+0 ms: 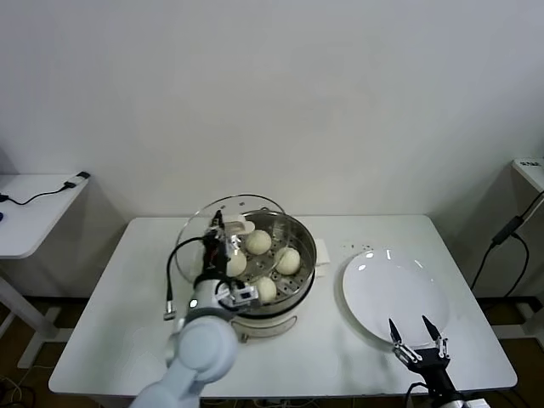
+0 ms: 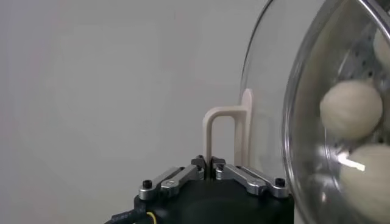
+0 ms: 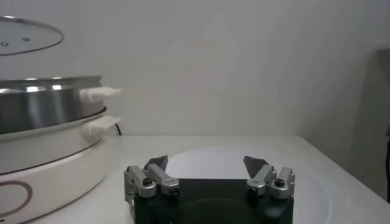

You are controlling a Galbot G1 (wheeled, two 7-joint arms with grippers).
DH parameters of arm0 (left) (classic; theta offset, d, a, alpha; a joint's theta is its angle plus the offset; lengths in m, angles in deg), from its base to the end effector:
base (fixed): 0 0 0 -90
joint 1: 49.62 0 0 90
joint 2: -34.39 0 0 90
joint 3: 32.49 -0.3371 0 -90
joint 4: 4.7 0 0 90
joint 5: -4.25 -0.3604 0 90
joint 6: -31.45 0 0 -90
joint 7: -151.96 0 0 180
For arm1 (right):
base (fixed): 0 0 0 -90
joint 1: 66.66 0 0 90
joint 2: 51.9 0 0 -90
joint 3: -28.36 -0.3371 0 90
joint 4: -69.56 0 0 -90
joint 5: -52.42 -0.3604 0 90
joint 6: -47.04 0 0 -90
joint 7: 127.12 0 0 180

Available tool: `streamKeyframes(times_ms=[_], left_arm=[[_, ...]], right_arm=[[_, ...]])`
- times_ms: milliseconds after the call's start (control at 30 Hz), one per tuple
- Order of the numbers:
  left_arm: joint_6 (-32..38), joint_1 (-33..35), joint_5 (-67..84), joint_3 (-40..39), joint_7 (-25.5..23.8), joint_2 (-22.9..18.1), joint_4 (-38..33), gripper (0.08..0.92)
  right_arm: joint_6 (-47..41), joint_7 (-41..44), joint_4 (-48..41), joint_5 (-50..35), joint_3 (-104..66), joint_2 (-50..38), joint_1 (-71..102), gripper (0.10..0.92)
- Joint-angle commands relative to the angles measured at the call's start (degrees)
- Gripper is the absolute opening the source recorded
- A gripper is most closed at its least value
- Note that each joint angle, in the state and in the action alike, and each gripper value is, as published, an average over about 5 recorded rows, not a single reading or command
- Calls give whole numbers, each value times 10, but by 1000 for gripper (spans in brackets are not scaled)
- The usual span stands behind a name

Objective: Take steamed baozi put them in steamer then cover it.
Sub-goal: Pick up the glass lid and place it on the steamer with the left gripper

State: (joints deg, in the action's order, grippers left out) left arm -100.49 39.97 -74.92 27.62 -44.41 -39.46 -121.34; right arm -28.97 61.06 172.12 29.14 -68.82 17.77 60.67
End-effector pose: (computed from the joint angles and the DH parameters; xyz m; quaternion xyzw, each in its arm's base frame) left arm 0.2808 -0.1054 -0.2112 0.0377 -0.7601 -0.6479 0.0326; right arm 0.1397 -0.1311 -0.3924 0.0475 -0.9957 -0.0150 0.0779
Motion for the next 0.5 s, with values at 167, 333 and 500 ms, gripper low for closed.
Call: streamKeyframes(times_ms=[167, 333, 500], left_arm=[[-31, -33, -84, -65, -30, -88, 39, 142], [-31, -34, -101, -75, -25, -119, 72, 142], [-30, -26, -116, -75, -17, -130, 98, 142]], right_arm=[[9, -1, -12, 1, -4, -1, 1, 823], [17, -1, -16, 1, -5, 0, 2, 823], [22, -1, -16, 1, -4, 3, 4, 823]])
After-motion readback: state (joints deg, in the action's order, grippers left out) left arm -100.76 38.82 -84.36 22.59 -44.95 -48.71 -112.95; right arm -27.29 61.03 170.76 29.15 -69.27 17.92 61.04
